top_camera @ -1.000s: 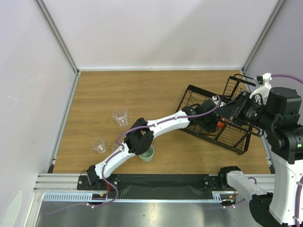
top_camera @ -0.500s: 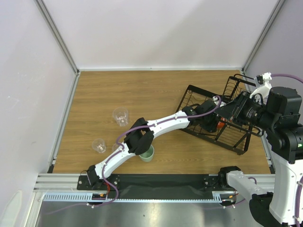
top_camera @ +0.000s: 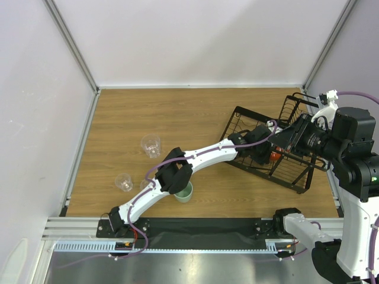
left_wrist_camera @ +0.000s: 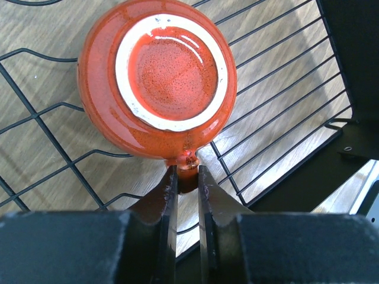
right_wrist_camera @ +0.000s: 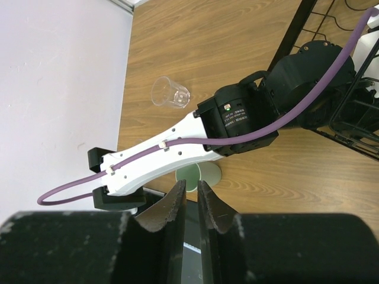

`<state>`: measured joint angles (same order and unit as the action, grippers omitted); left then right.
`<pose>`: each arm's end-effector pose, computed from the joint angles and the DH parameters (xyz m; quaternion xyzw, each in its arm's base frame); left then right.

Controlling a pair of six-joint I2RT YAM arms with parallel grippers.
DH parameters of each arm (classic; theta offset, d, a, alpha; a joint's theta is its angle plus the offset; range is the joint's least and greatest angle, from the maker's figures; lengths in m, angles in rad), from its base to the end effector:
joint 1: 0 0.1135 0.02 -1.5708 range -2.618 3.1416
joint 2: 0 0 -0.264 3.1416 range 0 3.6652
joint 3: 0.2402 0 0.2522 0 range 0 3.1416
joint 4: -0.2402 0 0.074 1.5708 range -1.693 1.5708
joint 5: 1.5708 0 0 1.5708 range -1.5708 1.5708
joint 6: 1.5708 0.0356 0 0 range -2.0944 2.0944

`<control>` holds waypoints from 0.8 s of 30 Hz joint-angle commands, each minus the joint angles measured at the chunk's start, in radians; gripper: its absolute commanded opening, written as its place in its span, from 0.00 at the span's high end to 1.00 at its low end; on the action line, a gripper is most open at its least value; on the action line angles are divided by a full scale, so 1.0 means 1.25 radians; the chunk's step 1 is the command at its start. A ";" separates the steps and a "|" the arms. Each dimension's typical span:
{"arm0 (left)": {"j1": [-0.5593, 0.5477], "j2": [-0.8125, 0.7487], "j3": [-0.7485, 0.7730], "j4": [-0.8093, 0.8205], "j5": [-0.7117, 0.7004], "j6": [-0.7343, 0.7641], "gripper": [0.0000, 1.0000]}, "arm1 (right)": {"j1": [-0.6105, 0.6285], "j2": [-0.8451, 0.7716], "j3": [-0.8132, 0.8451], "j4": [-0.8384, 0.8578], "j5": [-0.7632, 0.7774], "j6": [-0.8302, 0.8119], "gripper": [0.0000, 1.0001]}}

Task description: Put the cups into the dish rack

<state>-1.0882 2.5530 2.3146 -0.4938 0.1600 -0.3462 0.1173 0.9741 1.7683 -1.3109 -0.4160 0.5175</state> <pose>0.2609 -0.5101 0.1876 0.3604 0.8367 -0.3218 0.2579 0.0909 0.0252 0.4960 0.0663 0.8494 0.3232 0.4119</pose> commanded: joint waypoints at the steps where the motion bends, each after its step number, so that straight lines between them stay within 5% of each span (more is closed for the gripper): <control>1: -0.028 0.008 0.042 0.026 0.000 0.020 0.98 | -0.003 0.002 0.008 0.008 -0.006 -0.023 0.81; 15: -0.046 0.002 0.048 0.070 0.061 0.005 1.00 | -0.004 -0.006 -0.011 0.006 -0.003 -0.027 0.80; 19: -0.039 0.003 0.044 0.064 0.051 -0.007 0.74 | -0.003 -0.007 -0.014 0.009 -0.006 -0.023 0.80; 24: -0.028 -0.013 0.014 0.043 0.029 0.002 0.53 | -0.004 -0.012 -0.016 0.013 -0.007 -0.019 0.80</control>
<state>-1.1019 2.5538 2.3173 -0.4591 0.2024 -0.3527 0.1173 0.9691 1.7481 -1.3125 -0.4164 0.4995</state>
